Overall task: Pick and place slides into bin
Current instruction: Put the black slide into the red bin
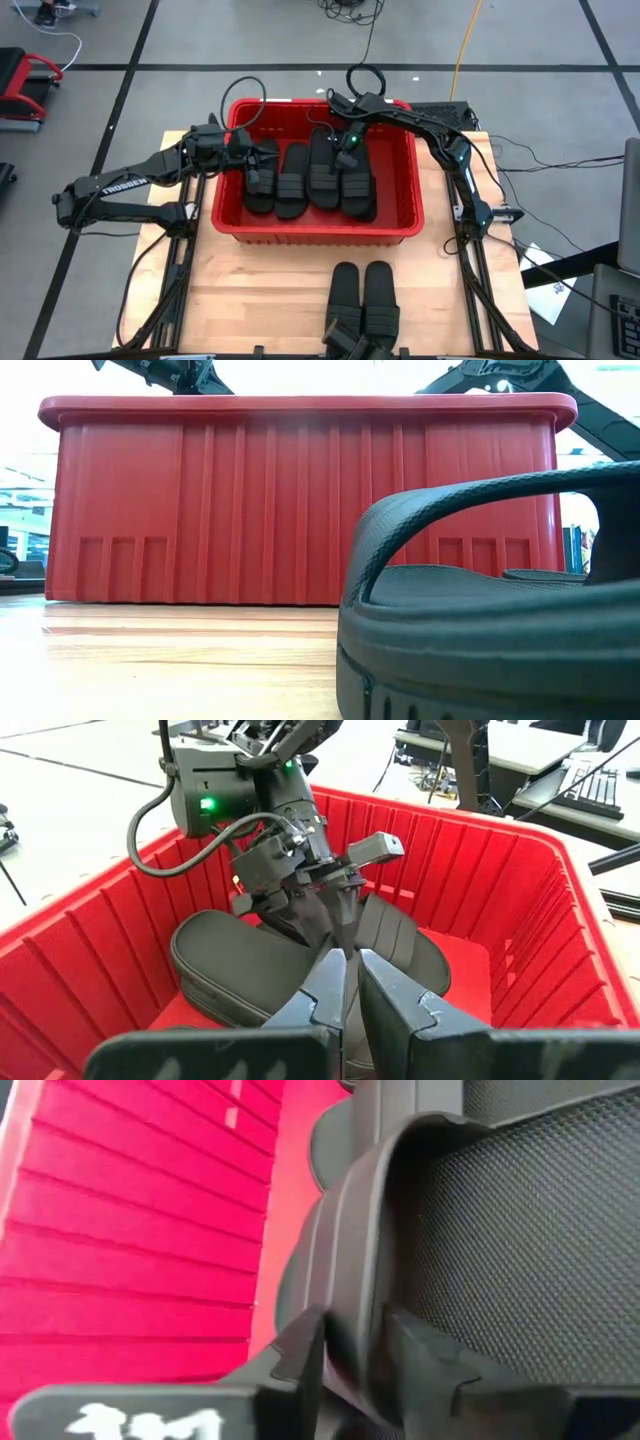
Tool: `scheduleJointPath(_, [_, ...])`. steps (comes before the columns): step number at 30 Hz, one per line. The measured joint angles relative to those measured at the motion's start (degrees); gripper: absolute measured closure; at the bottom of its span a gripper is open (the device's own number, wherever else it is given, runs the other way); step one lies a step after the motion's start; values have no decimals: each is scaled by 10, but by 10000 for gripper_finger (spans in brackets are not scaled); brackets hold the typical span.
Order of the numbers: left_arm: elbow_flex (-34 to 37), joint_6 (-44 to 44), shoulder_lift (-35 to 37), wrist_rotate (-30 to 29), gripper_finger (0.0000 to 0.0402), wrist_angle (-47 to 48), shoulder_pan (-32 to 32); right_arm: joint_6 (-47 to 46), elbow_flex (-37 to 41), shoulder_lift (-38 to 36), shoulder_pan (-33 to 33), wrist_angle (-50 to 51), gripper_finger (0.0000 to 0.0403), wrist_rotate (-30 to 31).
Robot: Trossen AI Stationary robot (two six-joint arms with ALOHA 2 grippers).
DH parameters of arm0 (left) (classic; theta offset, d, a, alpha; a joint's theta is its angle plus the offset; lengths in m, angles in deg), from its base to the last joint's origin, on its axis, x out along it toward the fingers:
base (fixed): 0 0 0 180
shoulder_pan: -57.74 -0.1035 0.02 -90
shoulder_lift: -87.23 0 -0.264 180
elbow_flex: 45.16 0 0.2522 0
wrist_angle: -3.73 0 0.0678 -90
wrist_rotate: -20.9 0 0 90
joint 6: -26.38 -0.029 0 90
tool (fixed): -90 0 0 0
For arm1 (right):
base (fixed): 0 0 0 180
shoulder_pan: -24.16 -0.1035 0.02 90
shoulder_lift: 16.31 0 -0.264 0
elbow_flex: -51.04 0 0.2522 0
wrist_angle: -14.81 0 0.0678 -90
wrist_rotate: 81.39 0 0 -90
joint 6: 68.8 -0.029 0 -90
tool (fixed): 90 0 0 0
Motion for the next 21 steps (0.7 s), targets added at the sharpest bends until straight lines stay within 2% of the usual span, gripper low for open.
scheduleJointPath(10, [0, -11, 0, 0, 376, 0, 0, -19, 0, -46, 5, -41, 271, 55])
scheduleJointPath(16, [0, -17, 0, 1, 376, 0, 0, -69, 0, -103, 8, -101, 272, 53])
scheduleJointPath(21, [0, -38, 0, 1, 376, 0, 0, -100, 0, -195, -4, -140, 295, 39])
